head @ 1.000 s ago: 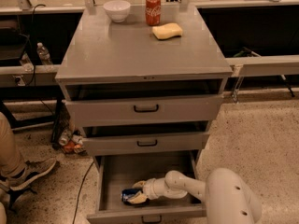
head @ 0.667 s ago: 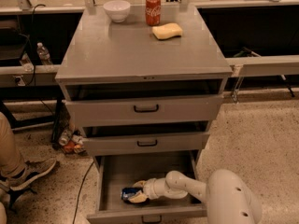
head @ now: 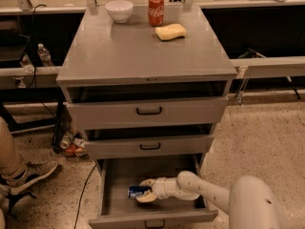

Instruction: Pick pepsi can from bottom drawer and place on counter

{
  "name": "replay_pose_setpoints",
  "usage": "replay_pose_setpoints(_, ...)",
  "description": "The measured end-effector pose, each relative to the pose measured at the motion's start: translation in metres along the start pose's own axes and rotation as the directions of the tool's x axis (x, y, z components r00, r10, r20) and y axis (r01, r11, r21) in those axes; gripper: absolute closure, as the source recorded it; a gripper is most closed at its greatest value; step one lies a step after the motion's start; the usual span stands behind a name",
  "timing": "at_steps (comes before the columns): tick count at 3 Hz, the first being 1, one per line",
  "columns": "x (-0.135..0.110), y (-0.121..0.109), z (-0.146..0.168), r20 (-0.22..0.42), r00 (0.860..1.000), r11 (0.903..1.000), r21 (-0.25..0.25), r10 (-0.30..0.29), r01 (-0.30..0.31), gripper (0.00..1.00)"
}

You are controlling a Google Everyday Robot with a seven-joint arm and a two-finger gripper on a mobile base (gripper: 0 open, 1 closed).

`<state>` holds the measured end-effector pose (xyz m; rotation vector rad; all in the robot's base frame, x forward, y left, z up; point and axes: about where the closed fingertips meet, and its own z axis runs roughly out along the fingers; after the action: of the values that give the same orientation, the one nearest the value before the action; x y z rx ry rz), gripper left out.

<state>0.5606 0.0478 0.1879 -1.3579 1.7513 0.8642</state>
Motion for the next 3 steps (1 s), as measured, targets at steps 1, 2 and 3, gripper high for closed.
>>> replay_pose_setpoints(1,-0.0202,-0.0097,-0.0377,0.004,0.999,0.9976,0.044,-0.054,0.054,1.00)
replay_pose_setpoints(2,-0.0217,-0.0106,-0.0414,0.004,0.998,0.9973,0.047,-0.057,0.057,1.00)
replay_pose_setpoints(3,-0.0285,-0.0083,-0.0473,0.003,0.997,0.9955,0.060,-0.074,0.074,1.00)
